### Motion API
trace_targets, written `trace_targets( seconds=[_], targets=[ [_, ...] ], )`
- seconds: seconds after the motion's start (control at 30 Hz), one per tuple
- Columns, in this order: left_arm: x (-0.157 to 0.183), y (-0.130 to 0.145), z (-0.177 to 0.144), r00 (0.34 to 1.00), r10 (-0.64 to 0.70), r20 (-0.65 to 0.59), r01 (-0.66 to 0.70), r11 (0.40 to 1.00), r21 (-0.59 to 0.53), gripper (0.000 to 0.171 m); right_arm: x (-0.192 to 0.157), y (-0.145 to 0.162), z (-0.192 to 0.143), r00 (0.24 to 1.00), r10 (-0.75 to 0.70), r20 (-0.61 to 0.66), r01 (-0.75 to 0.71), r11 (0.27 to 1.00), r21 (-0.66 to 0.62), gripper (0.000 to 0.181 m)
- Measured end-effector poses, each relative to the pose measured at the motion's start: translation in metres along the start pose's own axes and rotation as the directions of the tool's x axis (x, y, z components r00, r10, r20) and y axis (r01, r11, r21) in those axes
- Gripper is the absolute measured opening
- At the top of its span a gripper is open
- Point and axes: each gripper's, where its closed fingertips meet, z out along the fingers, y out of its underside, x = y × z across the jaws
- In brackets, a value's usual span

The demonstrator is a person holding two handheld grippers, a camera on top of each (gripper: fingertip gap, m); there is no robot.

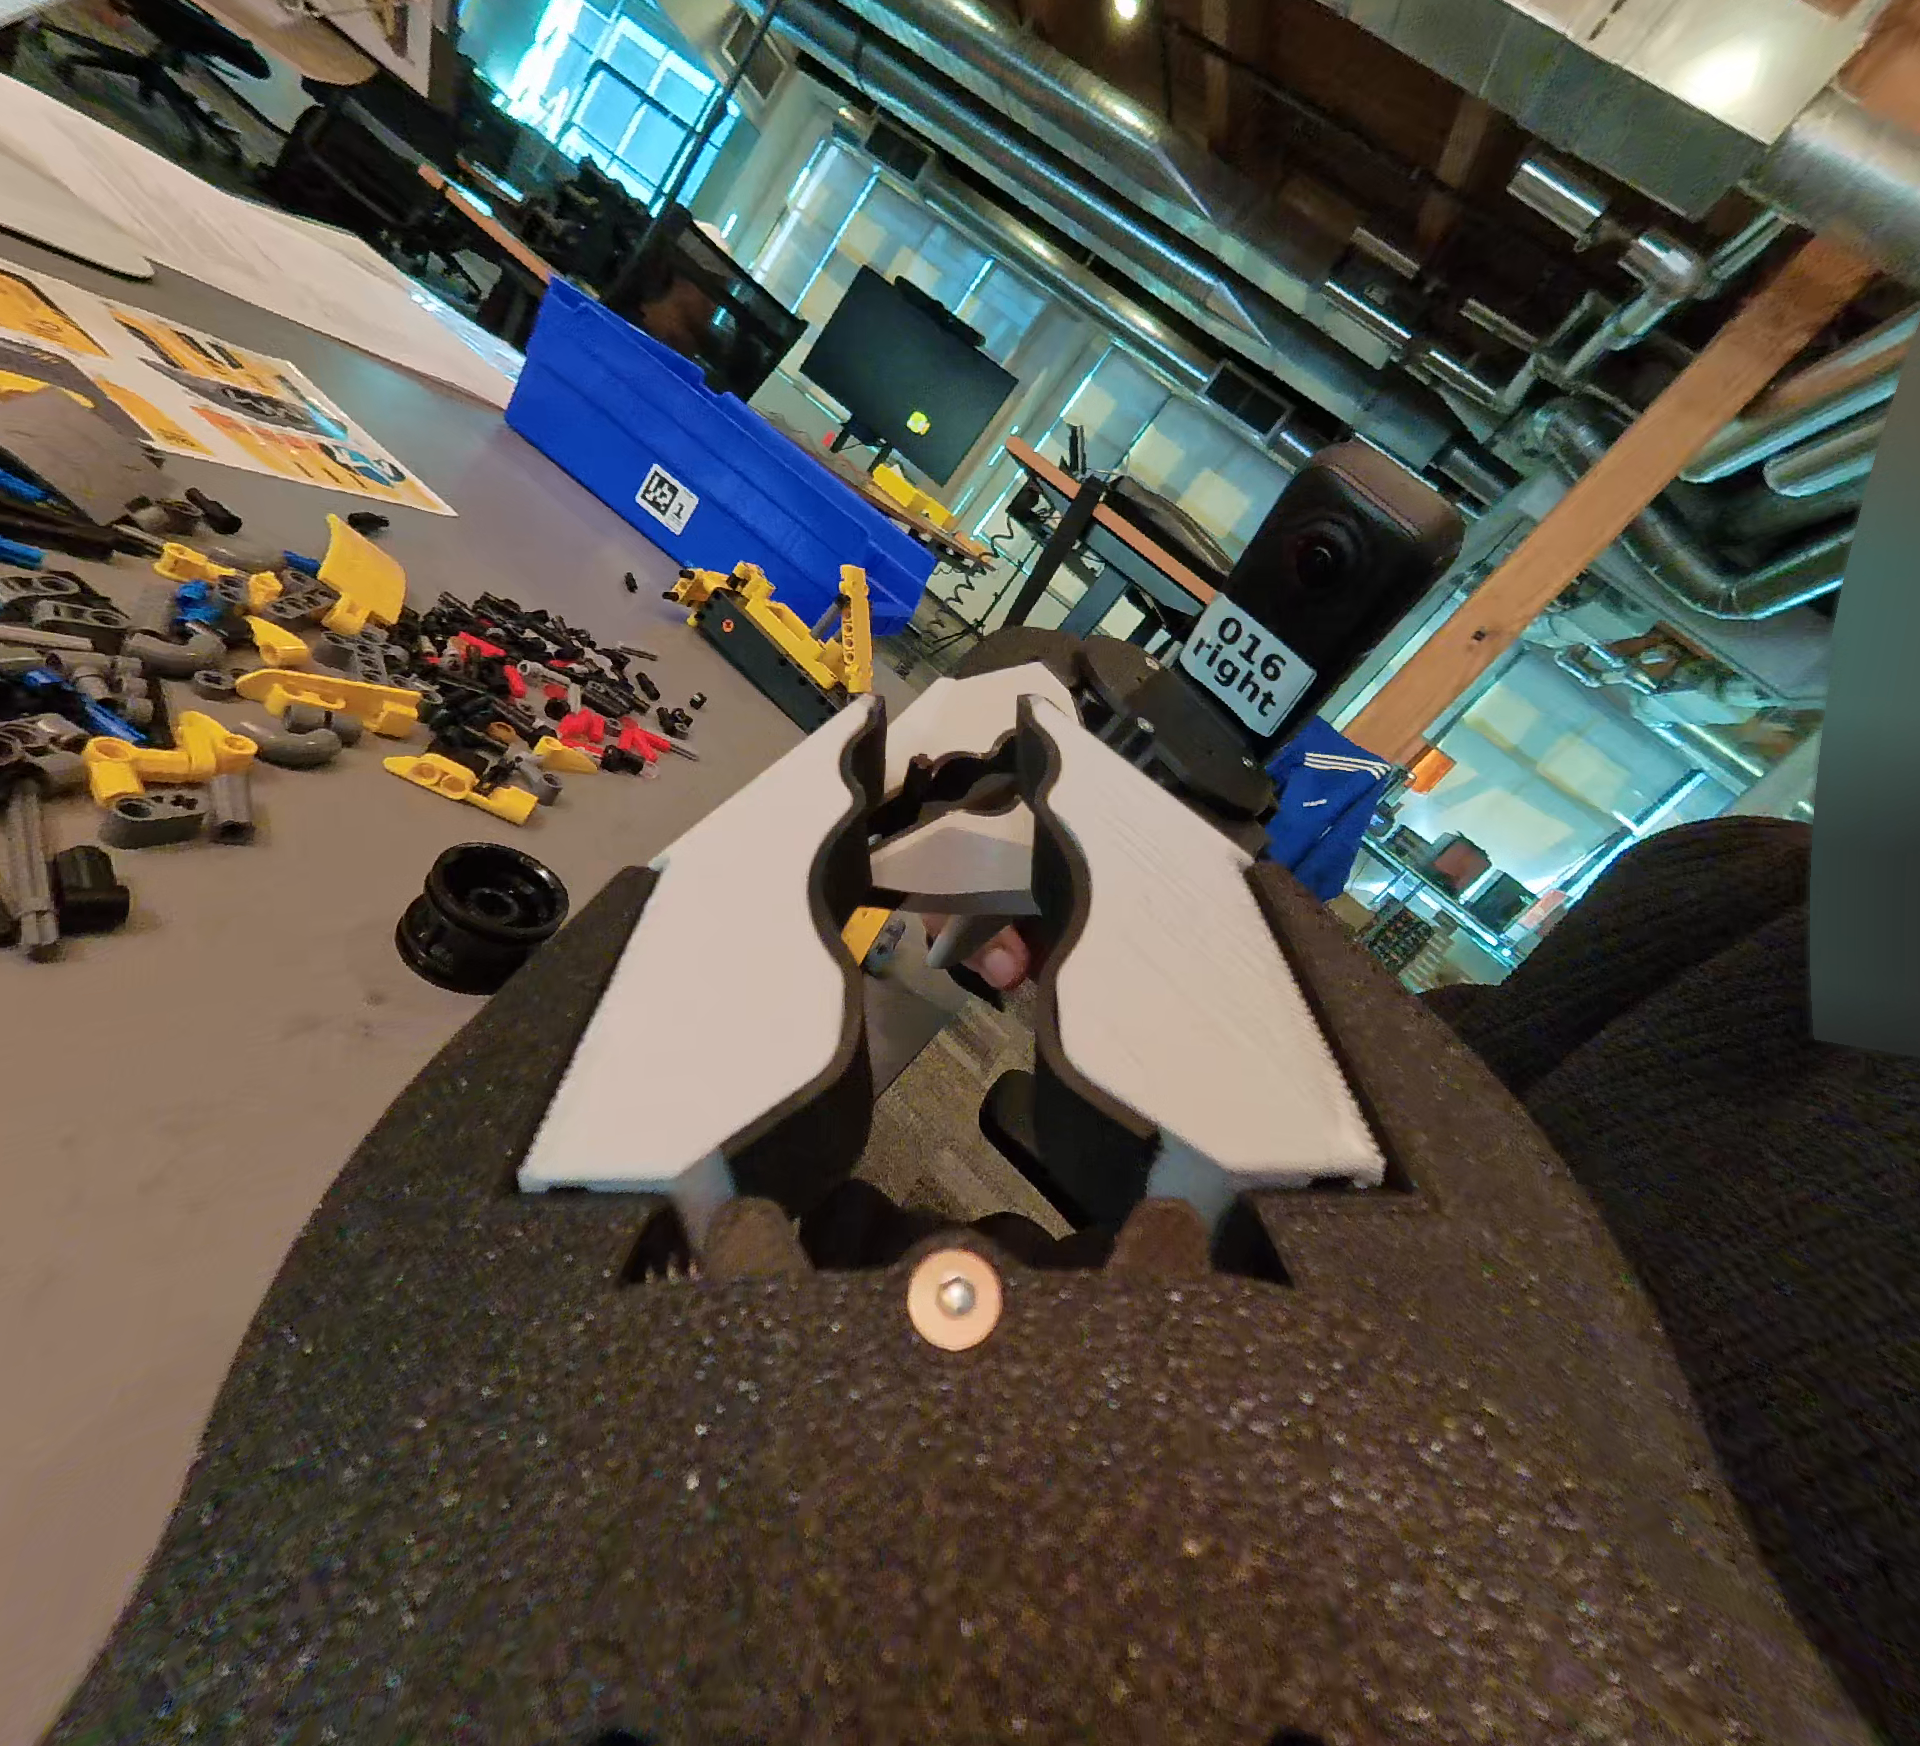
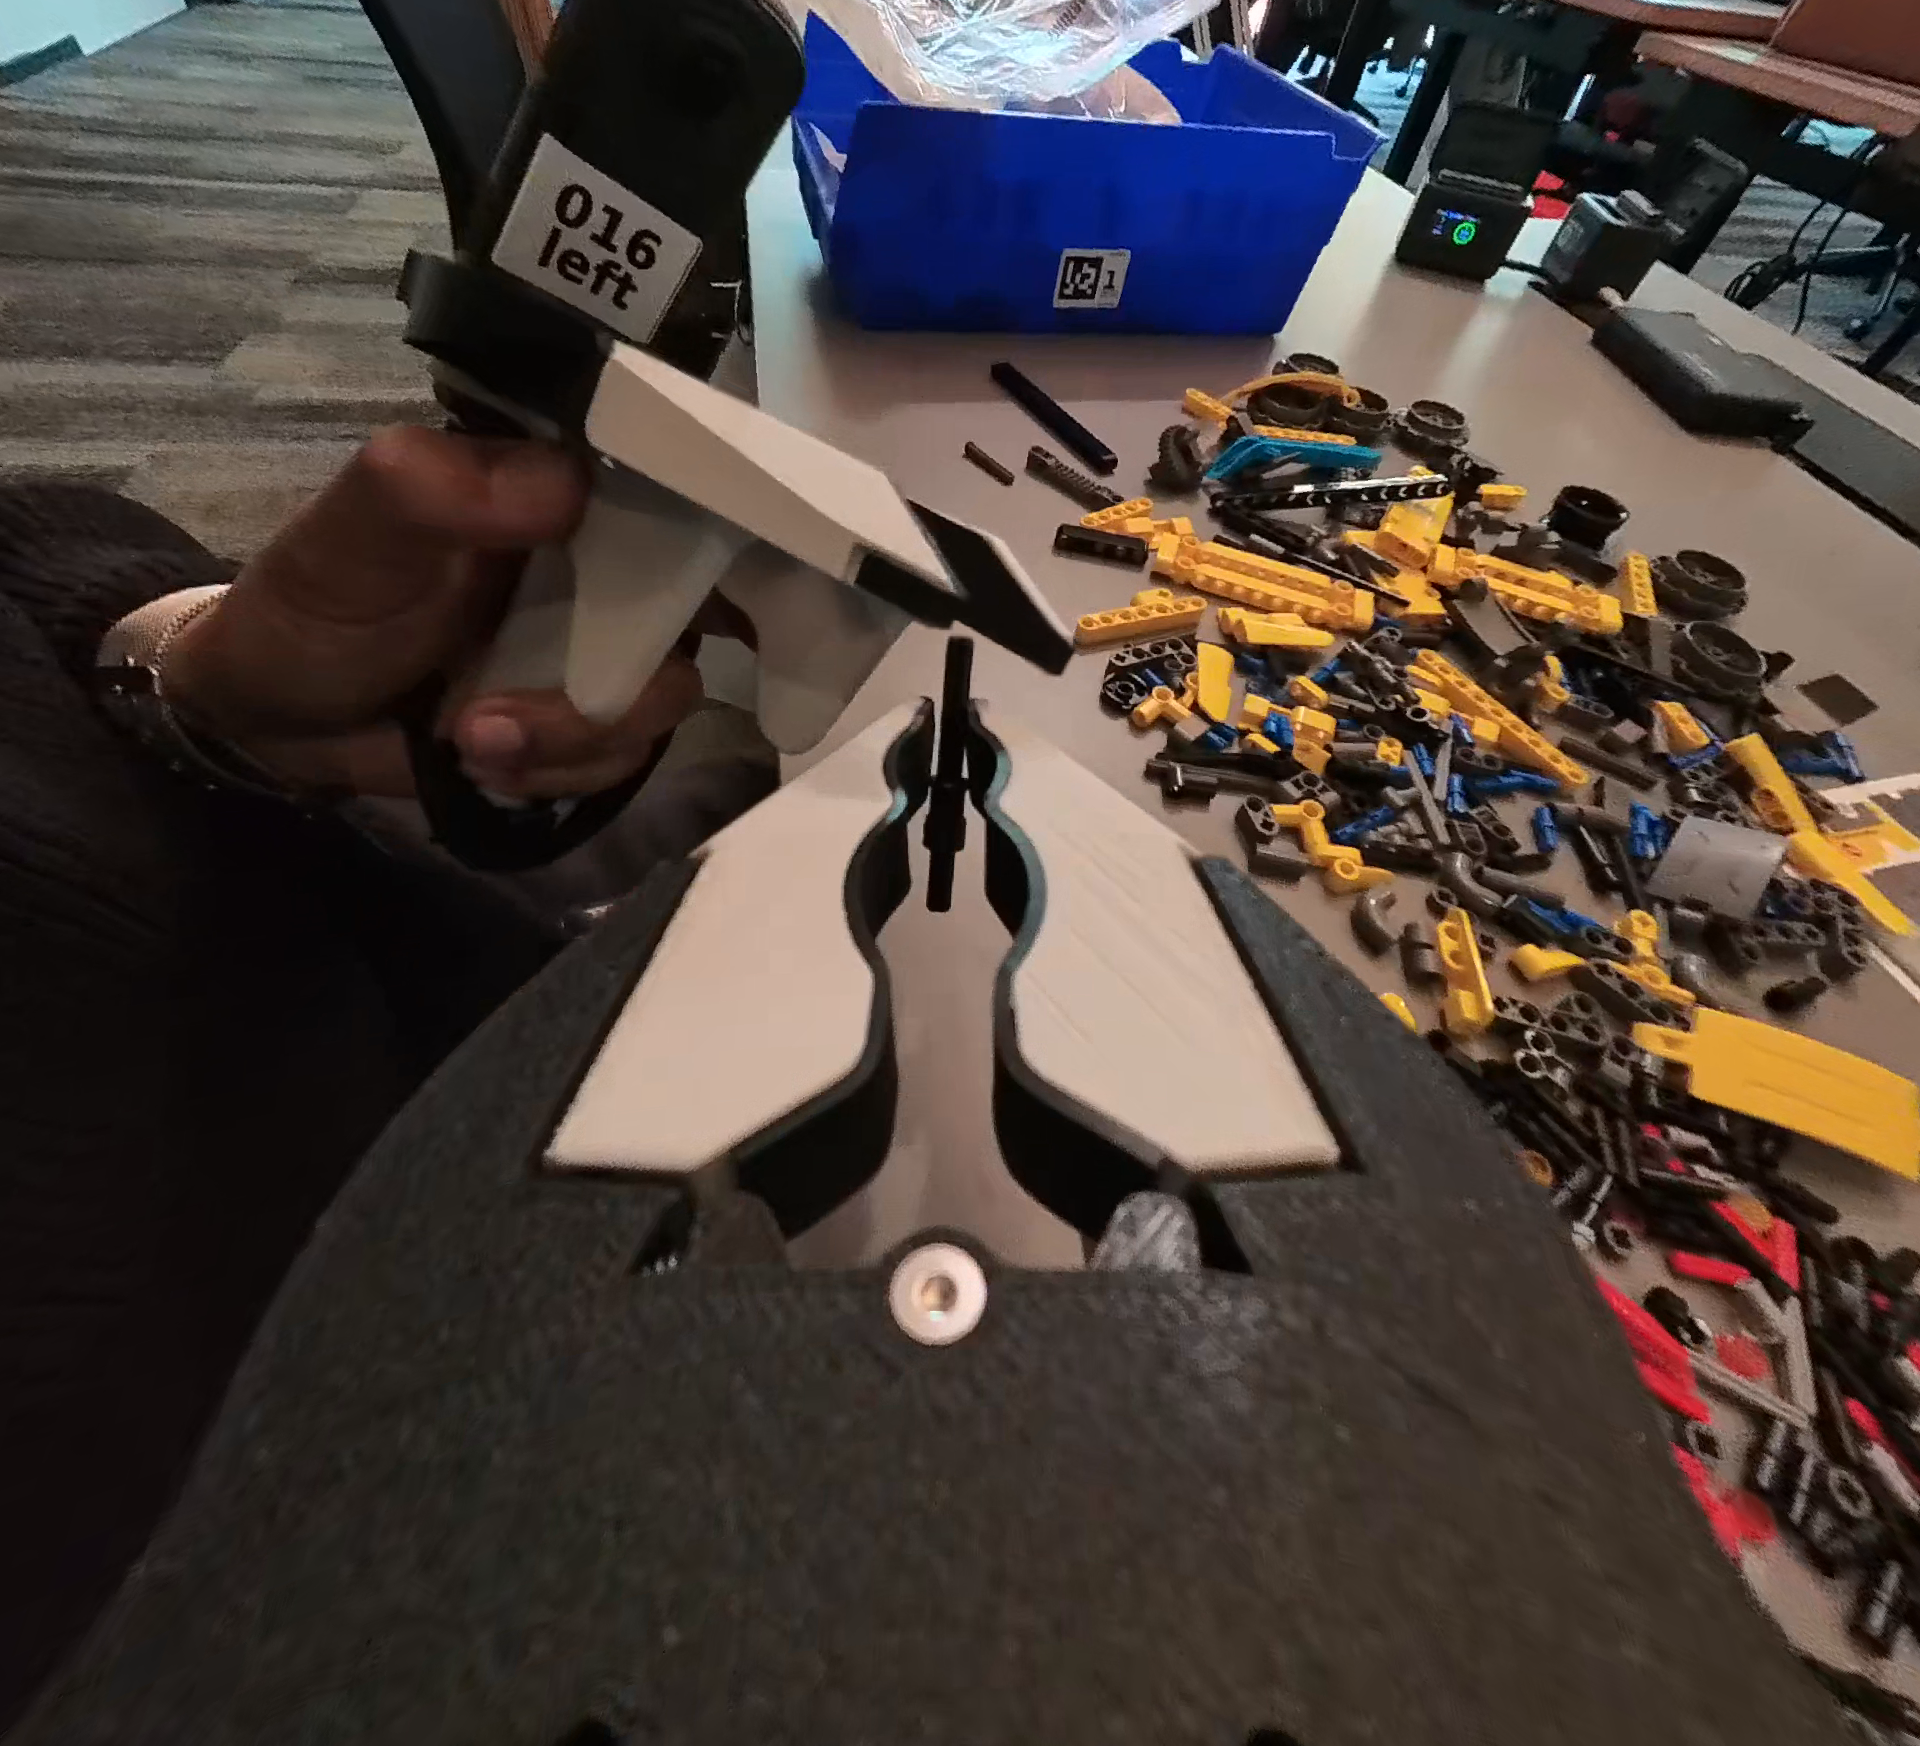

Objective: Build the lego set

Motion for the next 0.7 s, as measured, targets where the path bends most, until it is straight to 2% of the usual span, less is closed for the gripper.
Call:
trace_targets(
  seconds=[0.07, 0.1, 0.13, 0.5, 0.6, 0.7],
  targets=[
    [-0.0001, 0.0005, -0.0003, 1.0, 0.009, 0.008, -0.009, 1.0, -0.009, 0.019, -0.0006, -0.0029, 0.0002, 1.0, 0.011, 0.011, -0.012, 1.0, 0.014, 0.006],
    [-0.0011, 0.0003, -0.0008, 1.0, 0.019, 0.019, -0.019, 1.0, -0.011, 0.006, -0.0012, -0.0044, -0.0001, 1.0, 0.018, 0.018, -0.019, 1.0, 0.022, 0.006],
    [-0.0017, -0.0004, -0.0013, 0.999, 0.03, 0.028, -0.03, 1.0, -0.01, 0.003, -0.0018, -0.0055, -0.0004, 0.999, 0.025, 0.025, -0.026, 0.999, 0.029, 0.006],
    [-0.0025, -0.0001, -0.0012, 1.0, 0.026, 0.008, -0.026, 1.0, -0.01, 0.004, 0.0011, -0.0048, -0.0011, 0.998, 0.055, 0.034, -0.056, 0.998, 0.041, 0.006],
    [-0.0029, -0.0001, -0.001, 0.999, 0.035, 0.01, -0.035, 0.999, -0.008, 0.018, 0.0017, -0.0031, 0.0002, 0.998, 0.048, 0.03, -0.049, 0.998, 0.033, 0.006],
    [-0.0085, 0.0, -0.0014, 0.998, 0.05, 0.048, -0.05, 0.999, -0.011, 0.019, 0.0006, -0.0031, 0.0014, 0.998, 0.045, 0.033, -0.046, 0.998, 0.031, 0.006]
  ],
)
